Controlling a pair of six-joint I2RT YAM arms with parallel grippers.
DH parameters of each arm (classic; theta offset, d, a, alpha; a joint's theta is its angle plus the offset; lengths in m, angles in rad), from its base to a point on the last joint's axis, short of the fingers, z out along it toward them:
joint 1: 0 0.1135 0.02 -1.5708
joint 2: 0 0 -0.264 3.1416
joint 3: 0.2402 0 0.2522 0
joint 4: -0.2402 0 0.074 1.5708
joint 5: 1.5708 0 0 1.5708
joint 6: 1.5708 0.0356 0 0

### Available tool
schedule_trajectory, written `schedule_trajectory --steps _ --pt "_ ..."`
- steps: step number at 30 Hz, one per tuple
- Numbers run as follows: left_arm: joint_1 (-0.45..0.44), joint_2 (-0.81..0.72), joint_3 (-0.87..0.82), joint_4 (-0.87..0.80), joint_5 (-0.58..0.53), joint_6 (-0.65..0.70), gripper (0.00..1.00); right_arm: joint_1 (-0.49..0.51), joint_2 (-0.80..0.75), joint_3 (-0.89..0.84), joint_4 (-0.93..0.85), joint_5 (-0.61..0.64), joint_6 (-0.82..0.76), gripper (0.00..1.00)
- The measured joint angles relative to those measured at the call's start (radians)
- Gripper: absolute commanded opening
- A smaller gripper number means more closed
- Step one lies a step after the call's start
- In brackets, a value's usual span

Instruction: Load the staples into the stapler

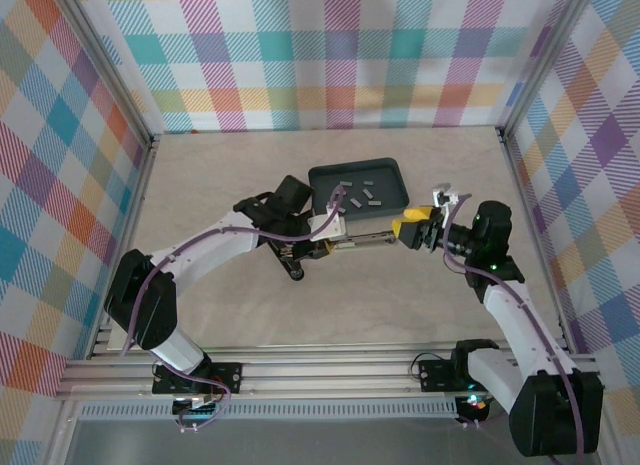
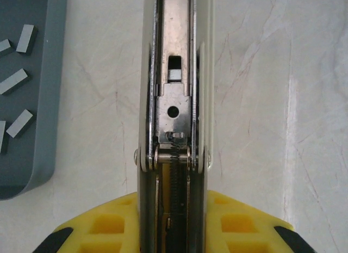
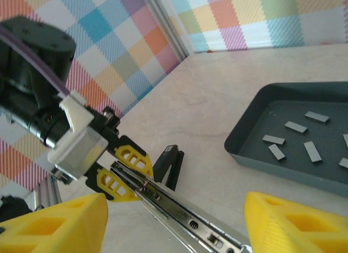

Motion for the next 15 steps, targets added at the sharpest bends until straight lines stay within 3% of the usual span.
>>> schedule_trajectory --steps 6,15 --pt "-0.024 0.058 0.079 -0.031 -0.022 0.021 0.07 -0.017 -0.002 0.114 -0.223 0.13 0.082 0.67" --pt "-0.129 0.265 0.241 -0.028 -0.017 0.027 0.07 -0.175 0.148 0.188 -0.367 0.235 0.204 0.67"
